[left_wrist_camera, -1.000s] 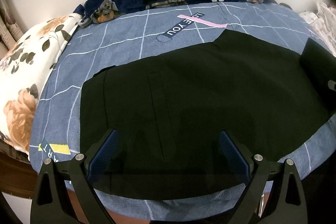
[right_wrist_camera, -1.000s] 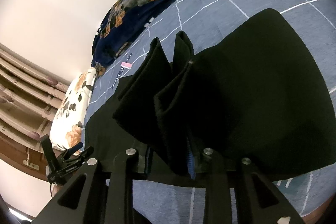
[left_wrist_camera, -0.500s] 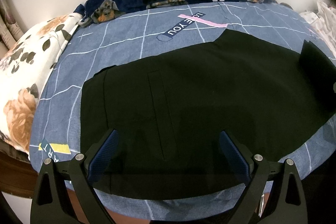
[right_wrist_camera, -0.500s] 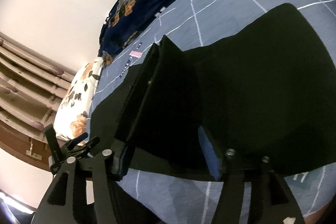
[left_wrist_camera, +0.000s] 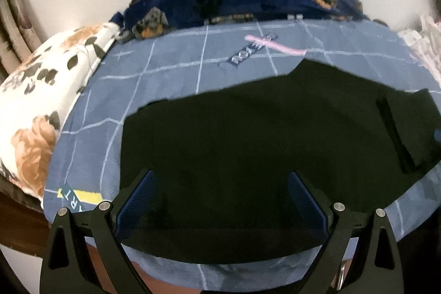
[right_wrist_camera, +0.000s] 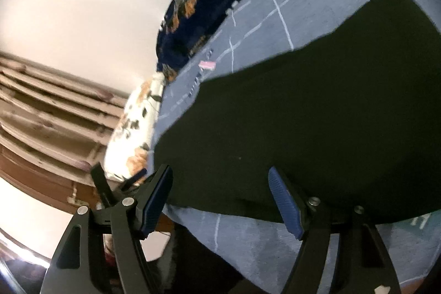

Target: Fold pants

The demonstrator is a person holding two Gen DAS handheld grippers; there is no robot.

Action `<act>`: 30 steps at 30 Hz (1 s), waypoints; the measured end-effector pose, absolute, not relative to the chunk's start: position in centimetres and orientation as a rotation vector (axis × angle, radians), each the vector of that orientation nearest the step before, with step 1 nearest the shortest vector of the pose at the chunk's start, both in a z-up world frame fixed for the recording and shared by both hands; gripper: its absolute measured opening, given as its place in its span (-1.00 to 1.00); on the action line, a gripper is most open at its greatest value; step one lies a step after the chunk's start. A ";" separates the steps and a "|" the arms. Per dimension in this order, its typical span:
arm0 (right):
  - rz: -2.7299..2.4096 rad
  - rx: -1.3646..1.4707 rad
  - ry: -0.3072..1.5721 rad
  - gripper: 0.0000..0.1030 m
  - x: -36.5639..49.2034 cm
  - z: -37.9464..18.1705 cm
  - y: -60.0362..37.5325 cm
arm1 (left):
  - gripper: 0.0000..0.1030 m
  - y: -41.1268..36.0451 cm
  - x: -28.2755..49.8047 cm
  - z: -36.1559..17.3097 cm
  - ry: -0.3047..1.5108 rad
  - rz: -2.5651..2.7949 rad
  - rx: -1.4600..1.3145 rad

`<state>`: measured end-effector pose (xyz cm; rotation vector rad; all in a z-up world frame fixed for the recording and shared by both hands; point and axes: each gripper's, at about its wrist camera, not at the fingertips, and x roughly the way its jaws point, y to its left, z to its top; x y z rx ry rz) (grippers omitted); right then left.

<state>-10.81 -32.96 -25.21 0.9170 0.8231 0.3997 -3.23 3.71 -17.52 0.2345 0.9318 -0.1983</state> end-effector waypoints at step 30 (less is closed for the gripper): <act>0.167 0.962 0.769 -0.74 -8.5 -29.0 -48.0 | 0.86 -21.9 -5.7 -18.9 0.826 -0.922 0.401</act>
